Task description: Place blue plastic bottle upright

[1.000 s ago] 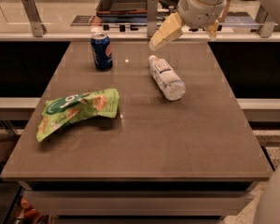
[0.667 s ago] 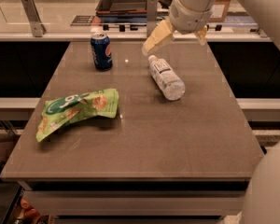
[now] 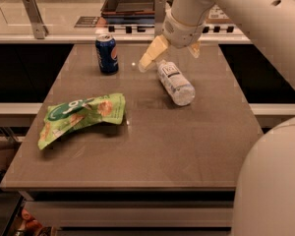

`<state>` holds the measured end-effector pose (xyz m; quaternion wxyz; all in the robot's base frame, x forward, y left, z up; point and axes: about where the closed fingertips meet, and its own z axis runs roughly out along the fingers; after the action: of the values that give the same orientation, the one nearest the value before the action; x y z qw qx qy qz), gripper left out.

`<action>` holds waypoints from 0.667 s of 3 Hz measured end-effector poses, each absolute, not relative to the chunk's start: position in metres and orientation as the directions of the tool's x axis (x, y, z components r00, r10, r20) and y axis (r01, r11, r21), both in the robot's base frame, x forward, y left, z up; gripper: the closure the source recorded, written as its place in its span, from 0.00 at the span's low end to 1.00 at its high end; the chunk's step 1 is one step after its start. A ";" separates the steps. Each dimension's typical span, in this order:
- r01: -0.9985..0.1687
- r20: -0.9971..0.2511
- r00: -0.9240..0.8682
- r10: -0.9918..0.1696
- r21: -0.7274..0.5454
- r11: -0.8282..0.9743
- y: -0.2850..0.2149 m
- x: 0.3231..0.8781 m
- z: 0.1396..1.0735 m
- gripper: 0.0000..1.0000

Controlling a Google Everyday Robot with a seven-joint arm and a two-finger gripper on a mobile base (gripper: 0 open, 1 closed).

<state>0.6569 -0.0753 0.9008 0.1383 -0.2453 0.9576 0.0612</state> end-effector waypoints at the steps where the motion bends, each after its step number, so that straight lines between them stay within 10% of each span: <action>1: -0.516 -0.248 -0.837 -0.487 0.066 0.854 -0.074 0.651 0.886 0.00; 2: -0.527 -0.201 -0.841 -0.503 0.087 0.846 -0.081 0.640 0.871 0.00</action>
Offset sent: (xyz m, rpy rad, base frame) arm -0.0347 -0.0200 -0.0452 -0.0298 0.1777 0.0712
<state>0.6404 -0.0811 0.8710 0.0853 -0.2689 0.9568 0.0696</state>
